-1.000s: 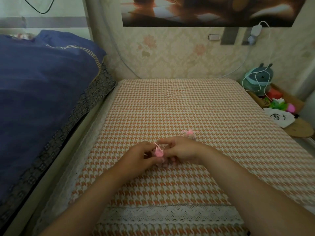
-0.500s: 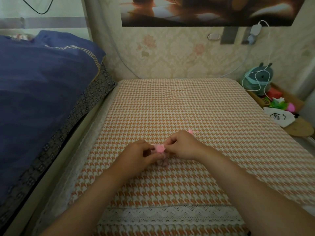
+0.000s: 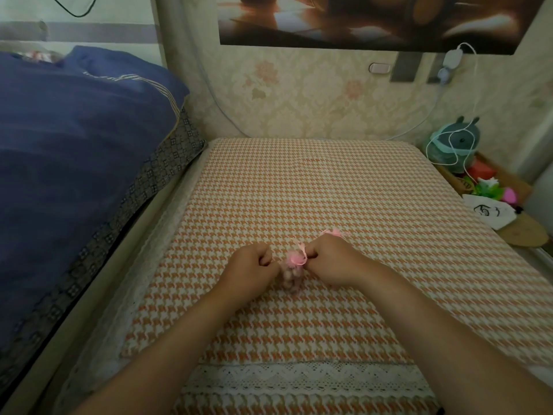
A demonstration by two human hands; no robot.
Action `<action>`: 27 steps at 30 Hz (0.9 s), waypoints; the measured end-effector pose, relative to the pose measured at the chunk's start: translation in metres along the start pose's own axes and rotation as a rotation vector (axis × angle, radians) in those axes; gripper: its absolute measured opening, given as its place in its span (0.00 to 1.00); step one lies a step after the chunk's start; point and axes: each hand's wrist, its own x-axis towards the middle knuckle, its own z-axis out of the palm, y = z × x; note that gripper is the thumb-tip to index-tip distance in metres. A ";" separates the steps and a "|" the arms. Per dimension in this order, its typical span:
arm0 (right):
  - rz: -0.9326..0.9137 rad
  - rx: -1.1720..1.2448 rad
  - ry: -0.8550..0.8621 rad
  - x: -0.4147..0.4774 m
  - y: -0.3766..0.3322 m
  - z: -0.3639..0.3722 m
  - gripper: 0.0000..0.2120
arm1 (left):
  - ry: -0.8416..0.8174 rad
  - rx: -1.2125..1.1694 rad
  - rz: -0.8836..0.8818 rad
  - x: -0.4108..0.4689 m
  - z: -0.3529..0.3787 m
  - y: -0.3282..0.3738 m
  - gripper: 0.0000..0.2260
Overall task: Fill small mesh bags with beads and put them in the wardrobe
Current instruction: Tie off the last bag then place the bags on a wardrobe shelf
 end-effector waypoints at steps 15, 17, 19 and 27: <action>-0.083 0.054 -0.028 0.007 -0.006 0.008 0.13 | -0.263 0.029 0.326 0.018 -0.027 0.023 0.22; -0.084 0.075 -0.026 0.007 -0.005 0.009 0.12 | -0.270 0.013 0.293 0.019 -0.028 0.019 0.17; -0.076 0.077 -0.032 0.007 -0.004 0.009 0.11 | -0.263 -0.006 0.255 0.019 -0.028 0.017 0.14; -0.024 0.102 -0.015 0.010 -0.002 0.010 0.14 | -0.174 0.150 0.196 0.017 -0.026 0.002 0.10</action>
